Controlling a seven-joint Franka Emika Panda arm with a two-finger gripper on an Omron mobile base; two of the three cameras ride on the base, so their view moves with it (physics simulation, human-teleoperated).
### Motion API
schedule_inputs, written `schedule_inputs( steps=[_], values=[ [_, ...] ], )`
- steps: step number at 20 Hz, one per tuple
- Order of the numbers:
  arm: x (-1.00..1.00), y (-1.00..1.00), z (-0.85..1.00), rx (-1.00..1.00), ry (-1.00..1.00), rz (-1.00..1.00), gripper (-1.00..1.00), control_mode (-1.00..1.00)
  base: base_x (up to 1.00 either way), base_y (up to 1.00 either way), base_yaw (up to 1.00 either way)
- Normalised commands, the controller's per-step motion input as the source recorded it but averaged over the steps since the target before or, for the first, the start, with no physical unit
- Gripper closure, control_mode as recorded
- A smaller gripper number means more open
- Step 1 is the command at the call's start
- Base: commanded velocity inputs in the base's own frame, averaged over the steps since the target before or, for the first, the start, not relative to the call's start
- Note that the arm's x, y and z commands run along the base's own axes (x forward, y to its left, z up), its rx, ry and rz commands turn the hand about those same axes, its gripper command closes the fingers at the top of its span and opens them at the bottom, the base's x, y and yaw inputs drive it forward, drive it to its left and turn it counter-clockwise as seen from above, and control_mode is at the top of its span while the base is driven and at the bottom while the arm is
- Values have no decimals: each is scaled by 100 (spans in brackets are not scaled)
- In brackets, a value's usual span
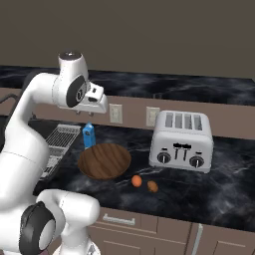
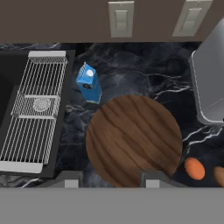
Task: Gather the eggs and milk located in the vicinity of the sink area and place them right next to the bowl.
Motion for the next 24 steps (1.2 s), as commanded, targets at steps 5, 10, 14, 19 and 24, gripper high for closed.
schedule_inputs(
  steps=[5, 10, 14, 19, 24],
  values=[
    [9, 2, 0, 0, 3, 0, -100, -100, 0, 0, 0],
    [37, 24, 0, 0, 4, 0, -100, -100, 0, 0, 0],
    [50, 25, 0, 0, 16, 0, -100, -100, 0, 0, 0],
    [51, 28, 0, 0, 11, 0, -100, -100, 0, 0, 0],
    [45, 44, -6, -8, 6, -1, -100, -100, 0, 0, 0]
  ],
)
